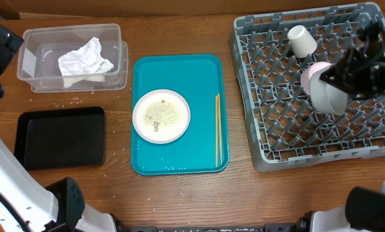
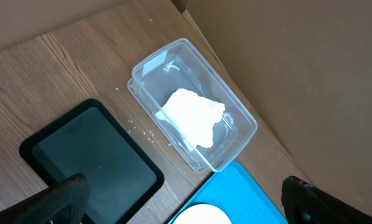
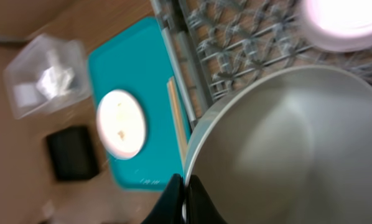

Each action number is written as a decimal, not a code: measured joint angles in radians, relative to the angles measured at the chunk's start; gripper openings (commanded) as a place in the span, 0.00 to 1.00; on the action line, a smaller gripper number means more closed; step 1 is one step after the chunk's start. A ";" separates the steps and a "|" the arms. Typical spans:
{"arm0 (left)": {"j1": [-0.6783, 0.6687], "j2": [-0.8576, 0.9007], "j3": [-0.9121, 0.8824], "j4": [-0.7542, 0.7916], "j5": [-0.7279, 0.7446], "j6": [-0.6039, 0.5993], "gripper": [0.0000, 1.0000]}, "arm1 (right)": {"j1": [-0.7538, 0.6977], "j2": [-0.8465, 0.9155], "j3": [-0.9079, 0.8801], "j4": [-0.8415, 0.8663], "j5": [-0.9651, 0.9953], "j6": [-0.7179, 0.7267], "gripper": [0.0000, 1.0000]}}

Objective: Sort waste into correct bins and load items into the dishwasher
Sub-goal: 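Carry the bowl to the rack and set it down near the front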

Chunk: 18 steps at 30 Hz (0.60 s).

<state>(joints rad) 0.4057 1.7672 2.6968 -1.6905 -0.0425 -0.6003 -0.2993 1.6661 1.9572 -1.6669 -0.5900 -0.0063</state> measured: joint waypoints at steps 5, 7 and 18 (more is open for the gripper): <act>0.000 0.000 0.000 0.000 0.000 0.000 1.00 | -0.173 0.071 -0.196 0.004 -0.298 -0.233 0.04; 0.000 0.000 0.000 0.000 0.000 0.000 1.00 | -0.224 0.100 -0.264 0.005 -0.397 -0.314 0.04; 0.000 0.000 0.000 0.000 0.000 0.000 1.00 | -0.280 0.245 -0.396 -0.006 -0.641 -0.512 0.04</act>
<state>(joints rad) 0.4057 1.7672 2.6968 -1.6905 -0.0425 -0.6003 -0.5793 1.9110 1.5612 -1.6733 -1.2308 -0.5179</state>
